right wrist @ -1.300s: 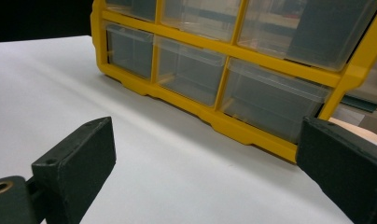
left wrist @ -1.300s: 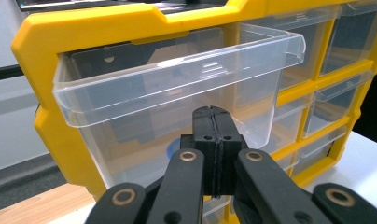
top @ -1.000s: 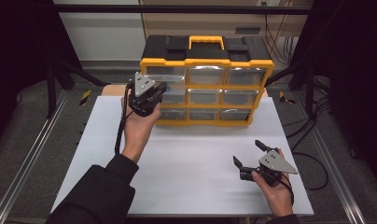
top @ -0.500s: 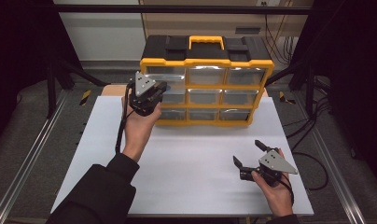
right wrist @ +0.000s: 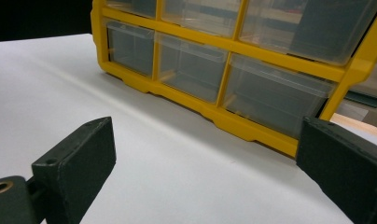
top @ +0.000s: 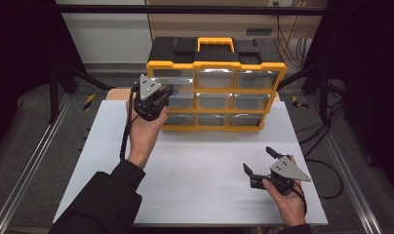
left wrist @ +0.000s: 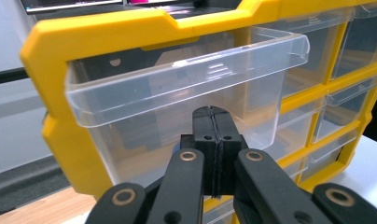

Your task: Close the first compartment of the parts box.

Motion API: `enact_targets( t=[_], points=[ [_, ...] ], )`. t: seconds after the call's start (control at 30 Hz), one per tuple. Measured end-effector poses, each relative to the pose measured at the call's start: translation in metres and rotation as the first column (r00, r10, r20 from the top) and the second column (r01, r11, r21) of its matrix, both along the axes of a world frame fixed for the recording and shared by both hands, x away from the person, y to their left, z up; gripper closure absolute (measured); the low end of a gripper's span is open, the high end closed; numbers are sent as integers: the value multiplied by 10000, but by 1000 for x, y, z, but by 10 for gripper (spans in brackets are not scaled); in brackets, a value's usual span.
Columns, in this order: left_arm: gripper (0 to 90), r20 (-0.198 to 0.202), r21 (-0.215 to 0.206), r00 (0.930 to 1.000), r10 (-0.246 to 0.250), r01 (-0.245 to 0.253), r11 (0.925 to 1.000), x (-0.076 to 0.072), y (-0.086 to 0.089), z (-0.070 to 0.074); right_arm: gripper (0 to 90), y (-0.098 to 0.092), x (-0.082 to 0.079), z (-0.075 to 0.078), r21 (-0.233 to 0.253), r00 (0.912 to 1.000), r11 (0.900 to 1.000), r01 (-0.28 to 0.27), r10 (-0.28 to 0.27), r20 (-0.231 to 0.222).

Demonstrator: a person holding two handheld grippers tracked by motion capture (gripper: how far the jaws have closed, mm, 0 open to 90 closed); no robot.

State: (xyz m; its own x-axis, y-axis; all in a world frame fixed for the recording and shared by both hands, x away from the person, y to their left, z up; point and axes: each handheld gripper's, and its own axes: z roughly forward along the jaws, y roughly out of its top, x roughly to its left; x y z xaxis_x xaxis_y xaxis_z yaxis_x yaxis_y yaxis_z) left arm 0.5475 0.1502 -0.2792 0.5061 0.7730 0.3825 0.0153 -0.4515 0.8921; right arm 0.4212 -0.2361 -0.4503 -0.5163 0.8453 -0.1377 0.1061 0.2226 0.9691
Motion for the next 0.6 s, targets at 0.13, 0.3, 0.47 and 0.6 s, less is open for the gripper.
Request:
enact_targets(
  t=[0.13,0.3,0.47,0.6],
  points=[
    [895,-1,-85,10000,50,-50,10000,1,3,0,46,0,0,0,6,10000,10000,-18,18,-2],
    [895,88,-206,9999,82,-81,9998,2,4,-1,44,0,0,0,29,10000,10000,-11,12,-42],
    [895,41,-290,10000,86,-85,9995,4,2,-4,48,0,0,0,-24,10000,10000,36,-36,-43],
    [895,34,-238,10000,63,-62,9997,6,1,-5,46,0,0,0,-22,10000,10000,22,-22,-75]
  ],
)
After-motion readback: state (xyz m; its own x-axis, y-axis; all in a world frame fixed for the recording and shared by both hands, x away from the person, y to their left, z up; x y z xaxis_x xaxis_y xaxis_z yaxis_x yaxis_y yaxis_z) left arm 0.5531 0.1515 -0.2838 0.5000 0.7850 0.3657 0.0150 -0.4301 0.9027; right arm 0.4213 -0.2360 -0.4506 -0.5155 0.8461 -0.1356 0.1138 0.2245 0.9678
